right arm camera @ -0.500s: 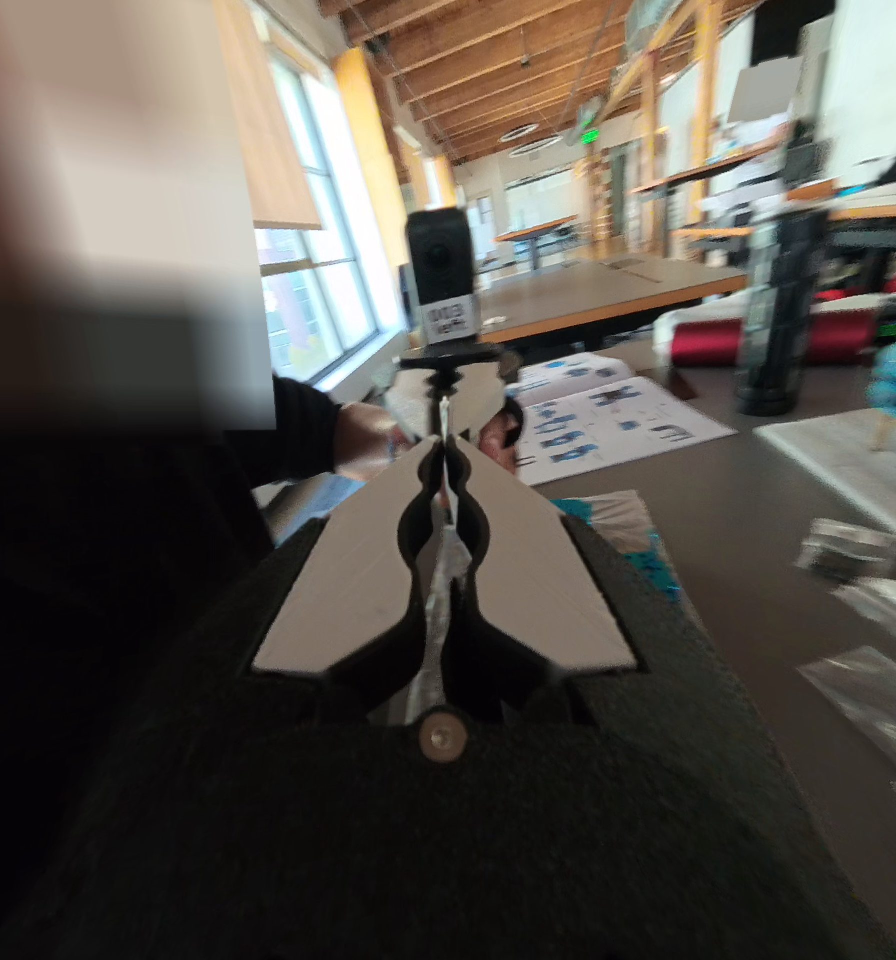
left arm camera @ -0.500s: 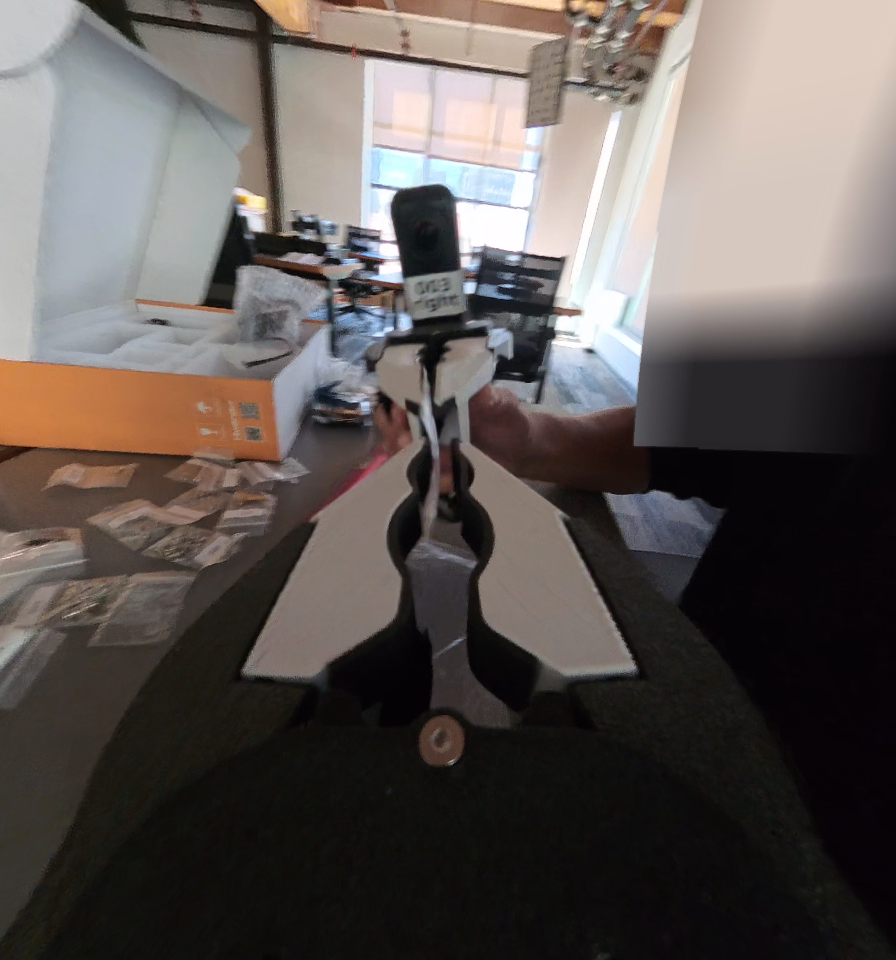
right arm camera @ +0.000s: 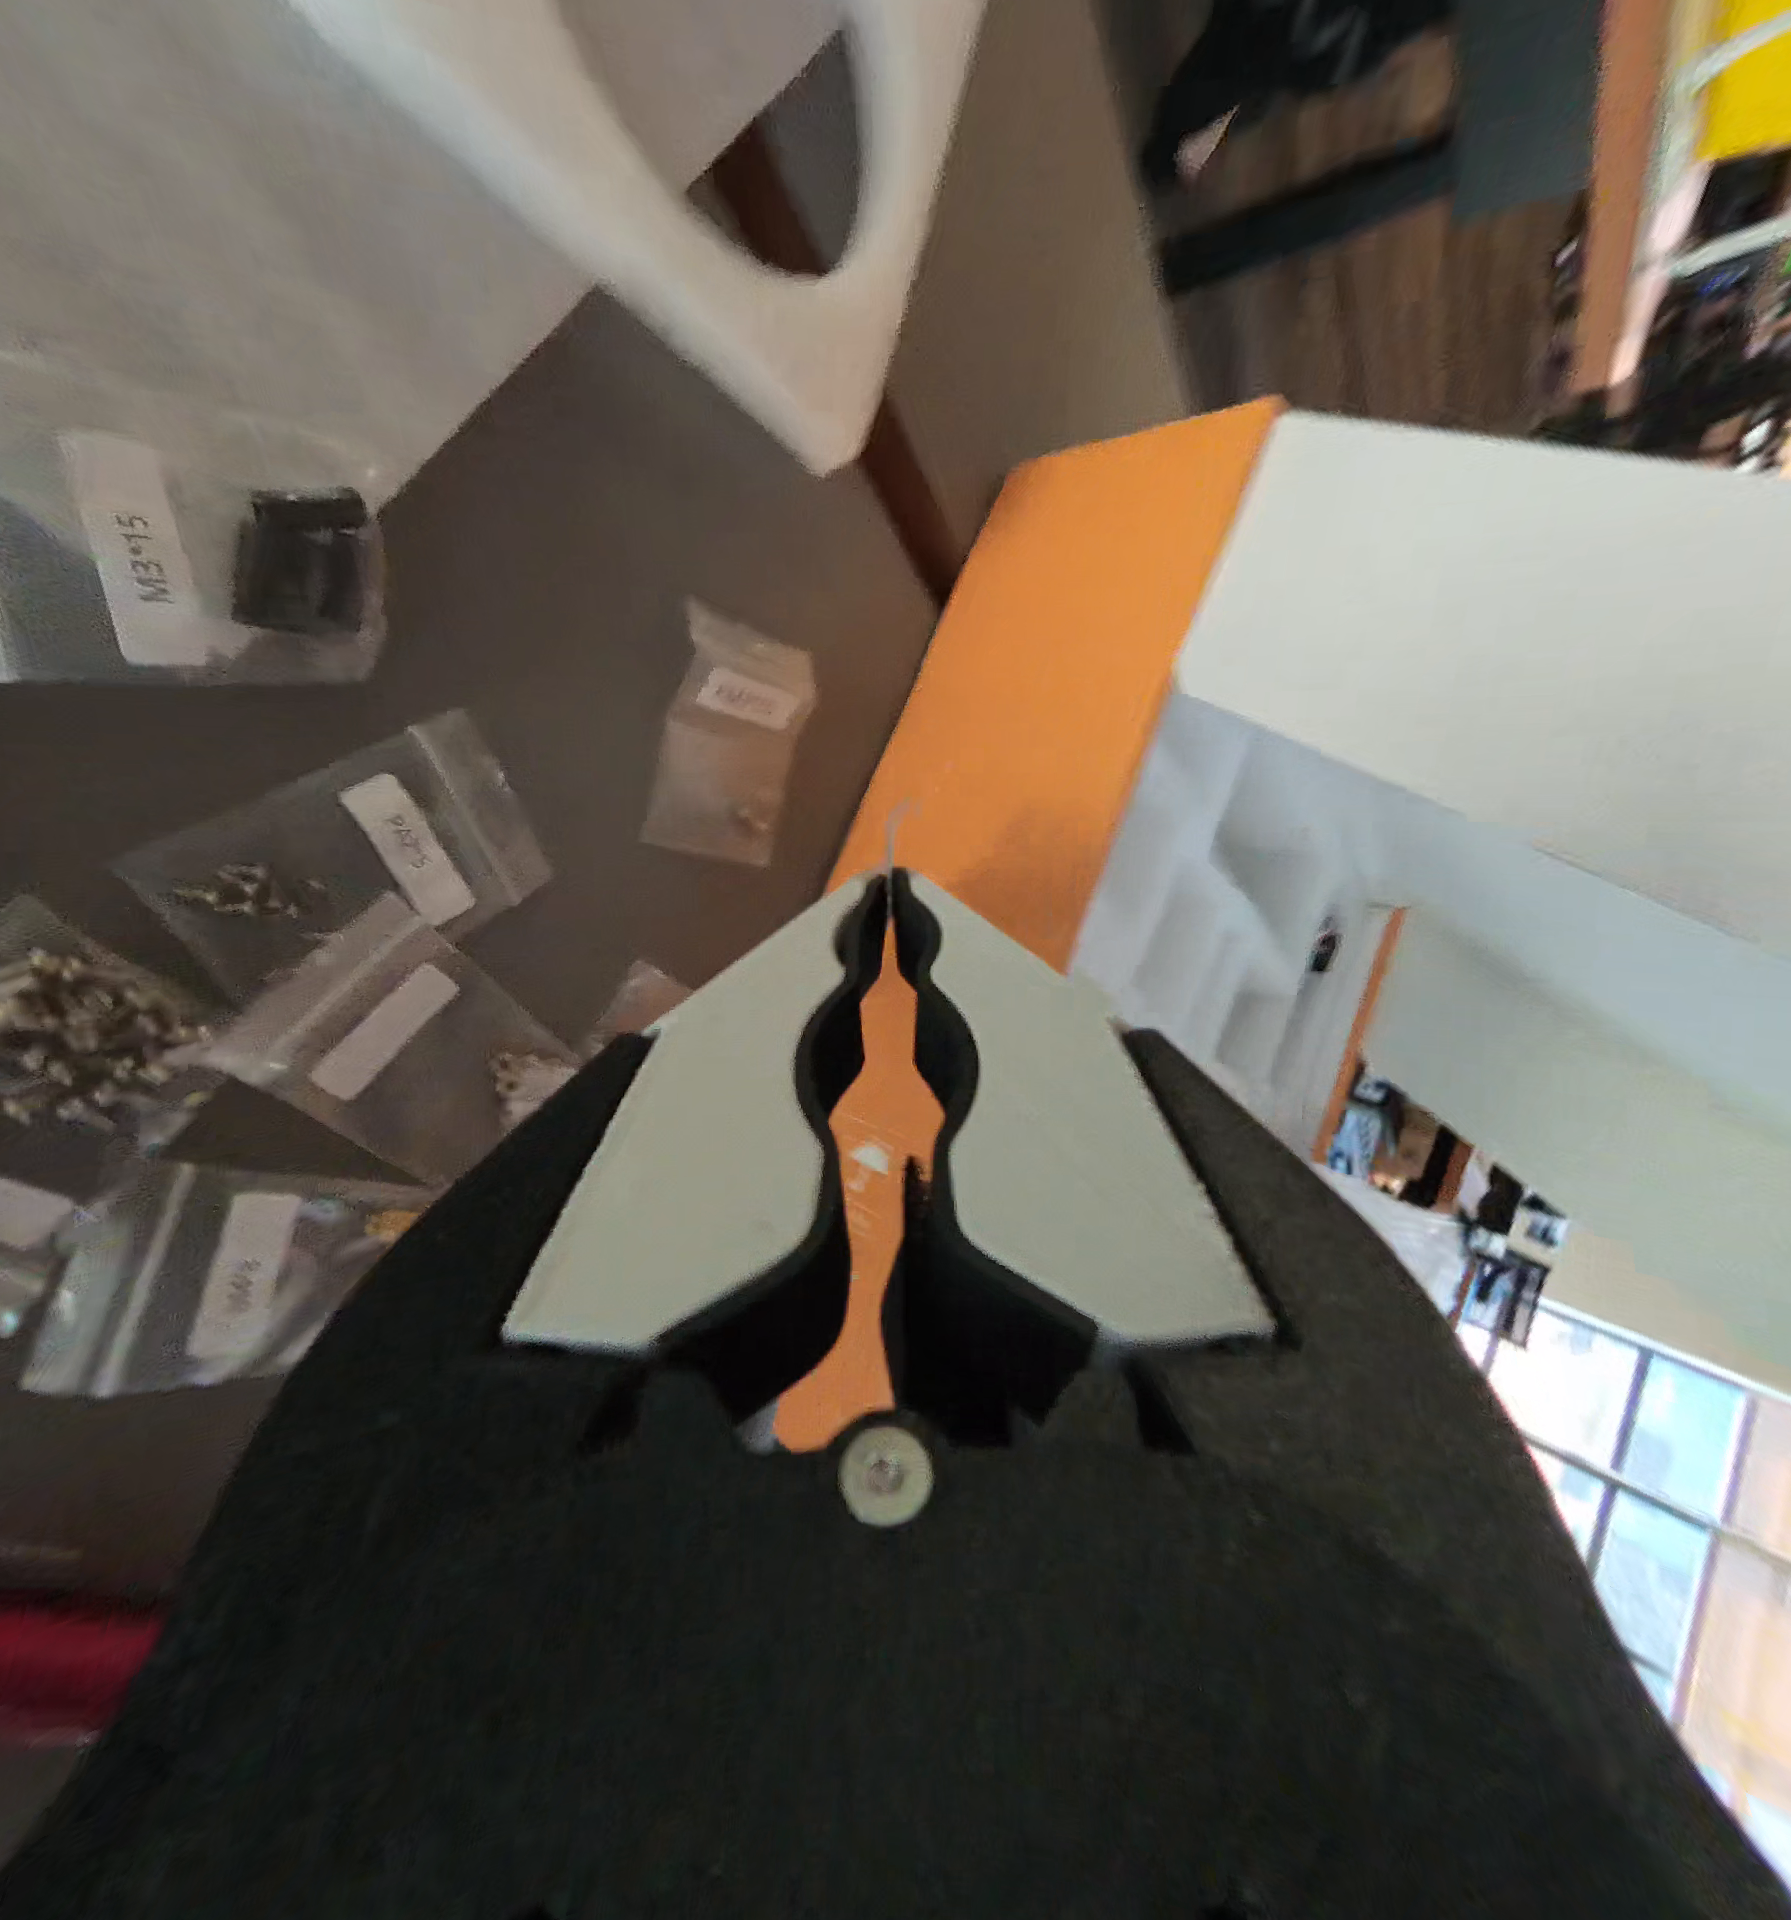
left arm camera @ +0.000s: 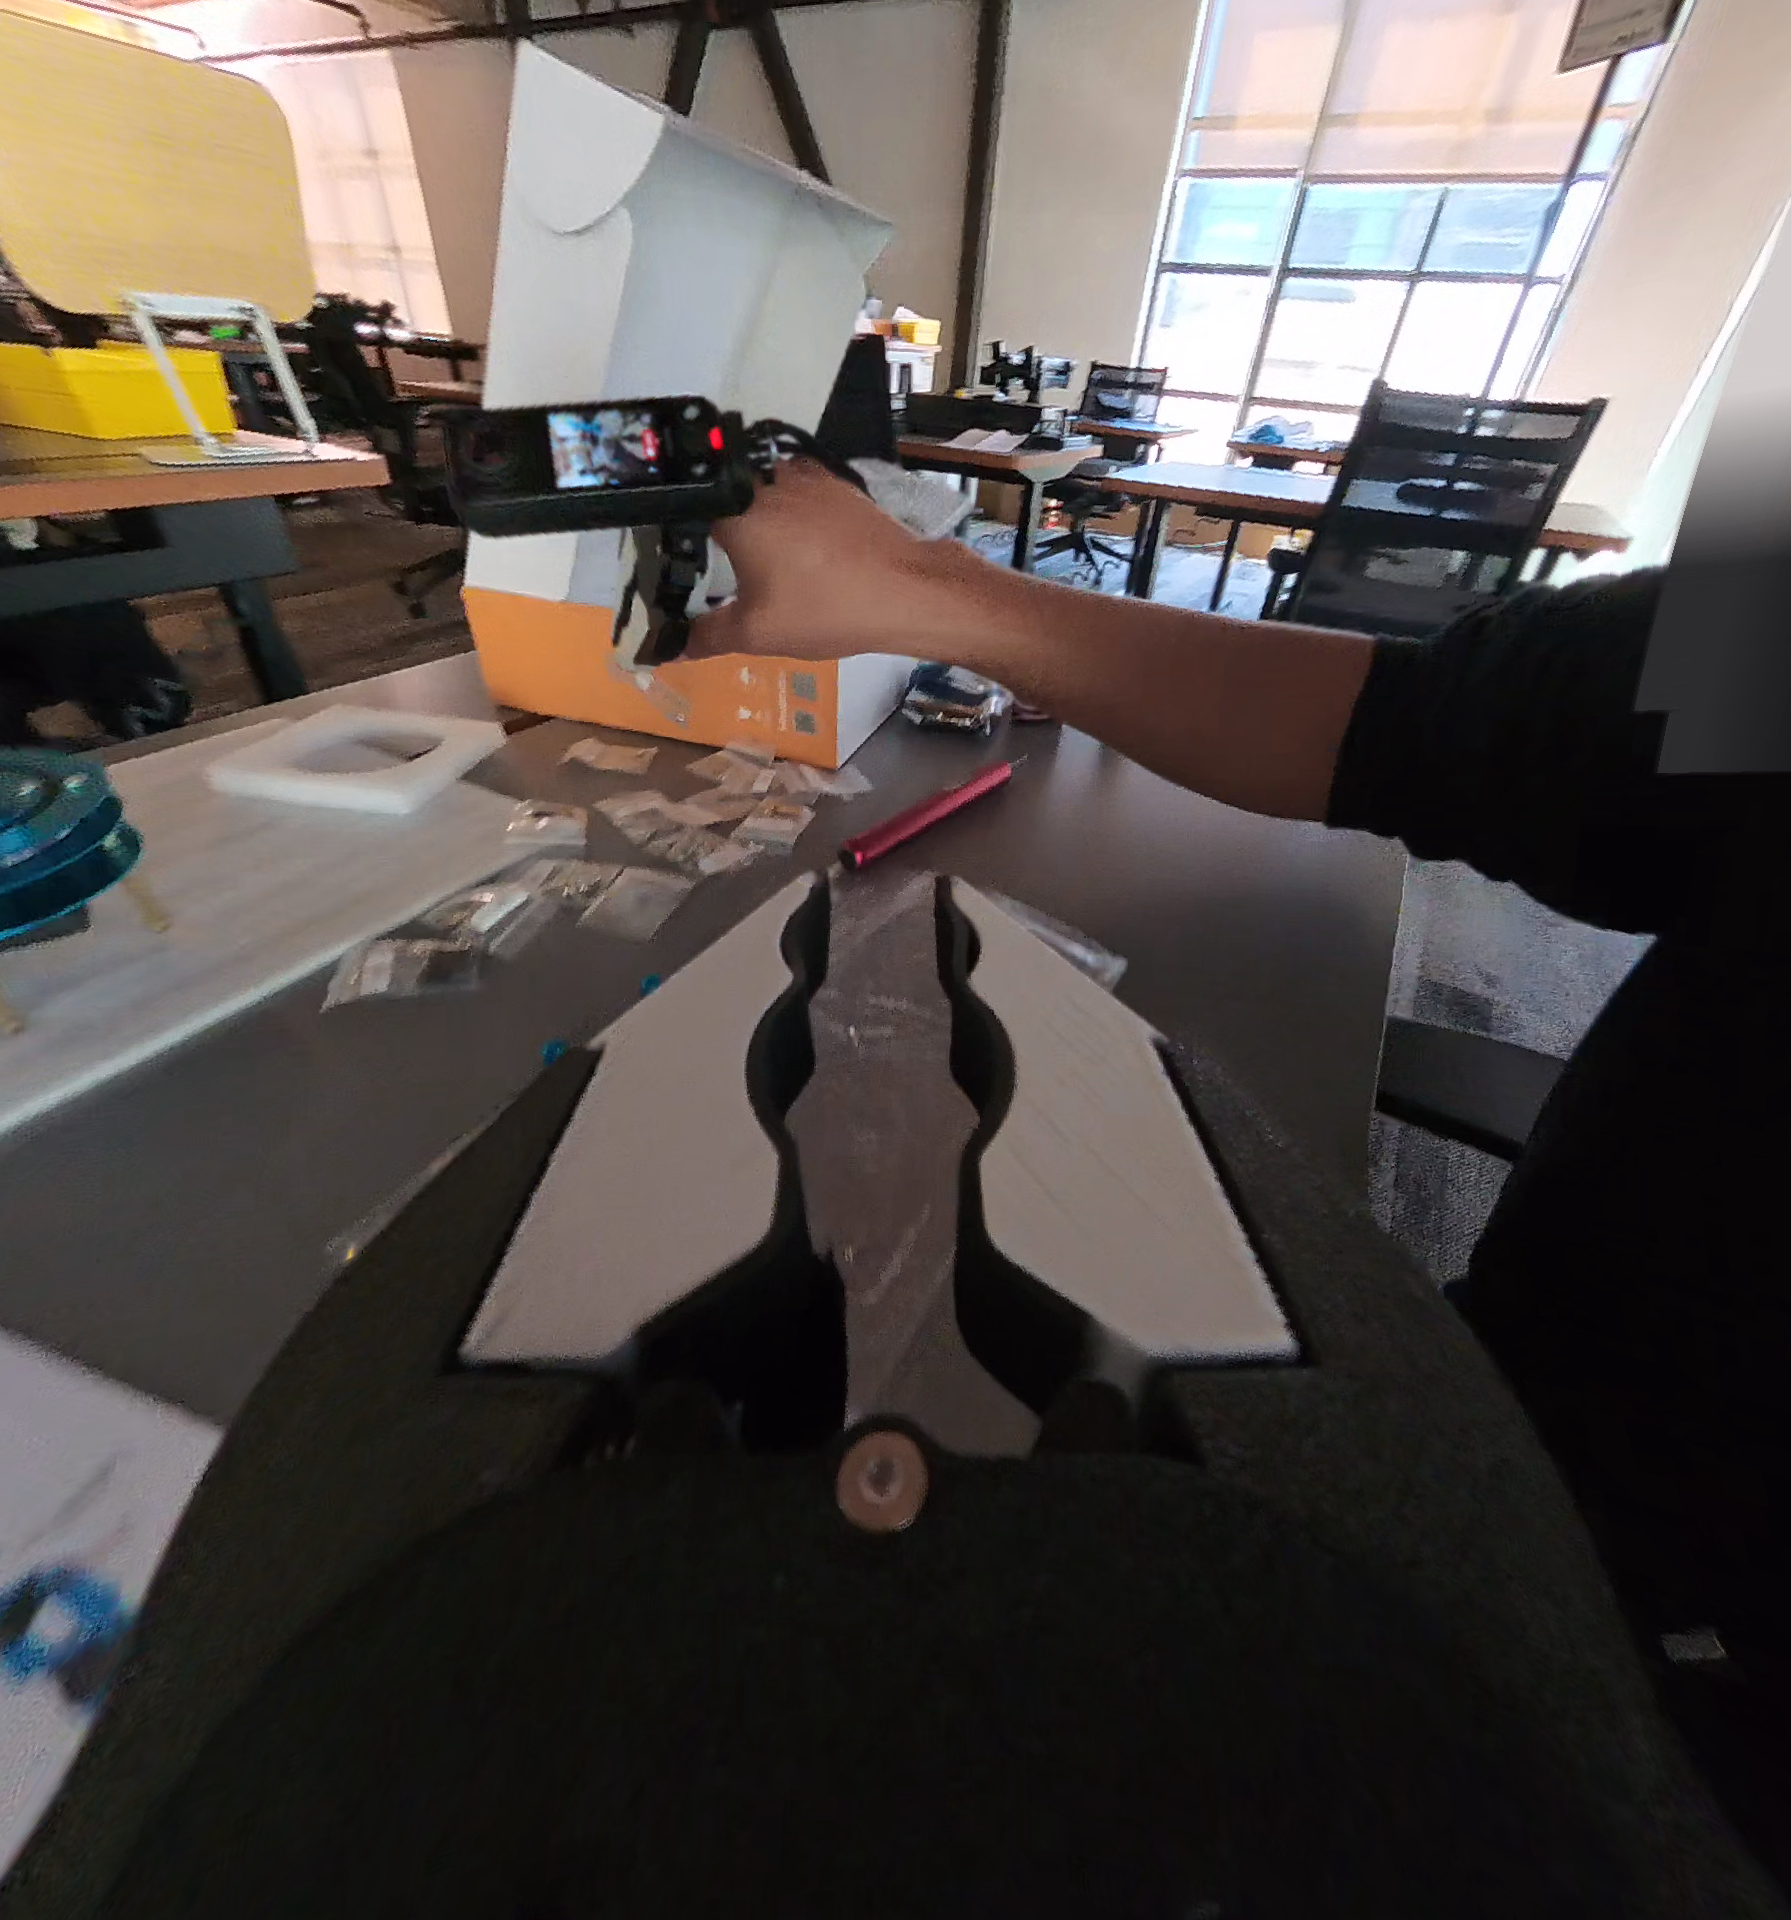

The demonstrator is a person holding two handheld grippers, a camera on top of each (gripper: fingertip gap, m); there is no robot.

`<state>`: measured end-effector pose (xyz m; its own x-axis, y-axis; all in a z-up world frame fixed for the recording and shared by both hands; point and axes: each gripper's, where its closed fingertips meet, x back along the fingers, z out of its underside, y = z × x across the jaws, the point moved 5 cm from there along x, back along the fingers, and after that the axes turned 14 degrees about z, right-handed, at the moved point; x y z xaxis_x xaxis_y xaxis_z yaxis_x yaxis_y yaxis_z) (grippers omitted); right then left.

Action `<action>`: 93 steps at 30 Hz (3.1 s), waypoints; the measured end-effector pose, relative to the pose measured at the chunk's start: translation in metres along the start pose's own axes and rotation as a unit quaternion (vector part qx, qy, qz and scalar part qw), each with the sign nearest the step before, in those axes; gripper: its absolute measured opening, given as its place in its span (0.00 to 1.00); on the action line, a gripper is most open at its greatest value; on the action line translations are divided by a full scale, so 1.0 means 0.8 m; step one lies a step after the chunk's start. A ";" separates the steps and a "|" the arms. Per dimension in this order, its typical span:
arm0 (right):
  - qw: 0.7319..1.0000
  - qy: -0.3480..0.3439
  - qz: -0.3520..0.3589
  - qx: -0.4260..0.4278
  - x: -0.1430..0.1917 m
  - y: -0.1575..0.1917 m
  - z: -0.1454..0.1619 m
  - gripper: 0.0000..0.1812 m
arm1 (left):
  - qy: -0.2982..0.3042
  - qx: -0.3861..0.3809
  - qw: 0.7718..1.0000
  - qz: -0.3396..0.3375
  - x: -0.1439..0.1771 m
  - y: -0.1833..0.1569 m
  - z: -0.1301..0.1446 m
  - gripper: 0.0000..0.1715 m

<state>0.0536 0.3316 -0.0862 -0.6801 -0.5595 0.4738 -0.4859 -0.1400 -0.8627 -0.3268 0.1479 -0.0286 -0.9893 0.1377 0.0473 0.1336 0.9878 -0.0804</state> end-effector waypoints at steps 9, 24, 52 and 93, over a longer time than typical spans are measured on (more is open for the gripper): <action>0.992 -0.001 -0.123 -0.024 -0.014 0.072 0.002 0.01 | -0.066 0.059 0.990 -0.108 0.110 -0.054 0.045 0.11; 0.782 -0.334 -0.508 -0.136 0.219 0.100 0.038 0.17 | -0.138 0.112 0.961 -0.211 0.136 -0.044 0.070 0.09; 0.826 -0.324 -0.462 0.001 0.206 0.211 0.001 0.09 | -0.017 0.070 0.987 -0.146 0.061 -0.025 0.065 0.10; 0.827 -0.323 -0.459 0.024 0.198 0.179 0.020 0.02 | -0.026 0.067 0.988 -0.137 0.058 -0.010 0.056 0.10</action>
<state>-0.1145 0.2097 -0.1377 0.4058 -0.5175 0.7533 -0.6025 -0.7712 -0.2053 -0.3762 0.1435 -0.0707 -0.9894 -0.1413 0.0342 -0.1453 0.9685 -0.2021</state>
